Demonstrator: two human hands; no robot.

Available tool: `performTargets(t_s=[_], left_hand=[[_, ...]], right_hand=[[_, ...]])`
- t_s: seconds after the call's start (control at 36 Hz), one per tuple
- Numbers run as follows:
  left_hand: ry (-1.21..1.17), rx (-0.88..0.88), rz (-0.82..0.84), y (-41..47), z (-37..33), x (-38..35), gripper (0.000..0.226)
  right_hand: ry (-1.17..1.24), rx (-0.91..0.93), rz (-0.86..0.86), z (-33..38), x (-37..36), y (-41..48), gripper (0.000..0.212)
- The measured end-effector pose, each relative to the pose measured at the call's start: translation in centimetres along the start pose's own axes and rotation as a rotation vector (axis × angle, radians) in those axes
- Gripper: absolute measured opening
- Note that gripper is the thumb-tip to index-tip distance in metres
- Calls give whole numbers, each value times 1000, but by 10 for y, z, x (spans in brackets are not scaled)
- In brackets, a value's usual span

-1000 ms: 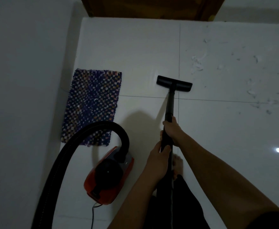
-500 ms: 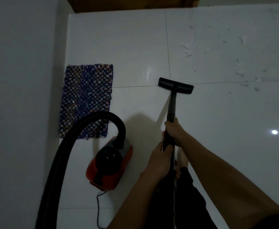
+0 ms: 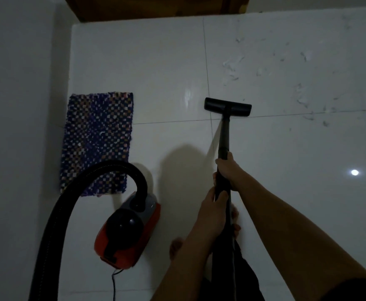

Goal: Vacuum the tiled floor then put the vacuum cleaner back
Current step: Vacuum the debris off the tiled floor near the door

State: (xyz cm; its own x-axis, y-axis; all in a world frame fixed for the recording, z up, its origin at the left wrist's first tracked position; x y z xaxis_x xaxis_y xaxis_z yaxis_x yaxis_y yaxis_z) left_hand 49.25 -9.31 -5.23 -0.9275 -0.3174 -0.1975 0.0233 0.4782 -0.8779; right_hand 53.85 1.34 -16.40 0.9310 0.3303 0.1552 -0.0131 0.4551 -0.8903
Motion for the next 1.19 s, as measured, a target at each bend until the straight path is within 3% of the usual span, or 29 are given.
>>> performTargets(t_s=[0.61, 1.19], left_hand=[[-175, 14, -50, 112, -140, -73, 30], [-94, -31, 32, 237, -294, -61, 32]], right_hand=[[-129, -2, 40, 154, 64, 107, 62], [-91, 43, 12, 324, 67, 213, 62]])
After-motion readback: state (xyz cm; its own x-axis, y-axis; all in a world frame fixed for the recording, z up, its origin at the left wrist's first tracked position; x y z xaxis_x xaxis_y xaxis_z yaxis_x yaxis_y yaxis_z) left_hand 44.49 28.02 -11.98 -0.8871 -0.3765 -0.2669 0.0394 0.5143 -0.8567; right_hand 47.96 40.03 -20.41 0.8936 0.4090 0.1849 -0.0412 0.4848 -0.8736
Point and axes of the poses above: each hand's wrist, its own y-axis towards the middle knuckle, its own x-axis out of the back of the hand, z = x × y, the point moved 8 cm from there along y, towards the middle knuckle
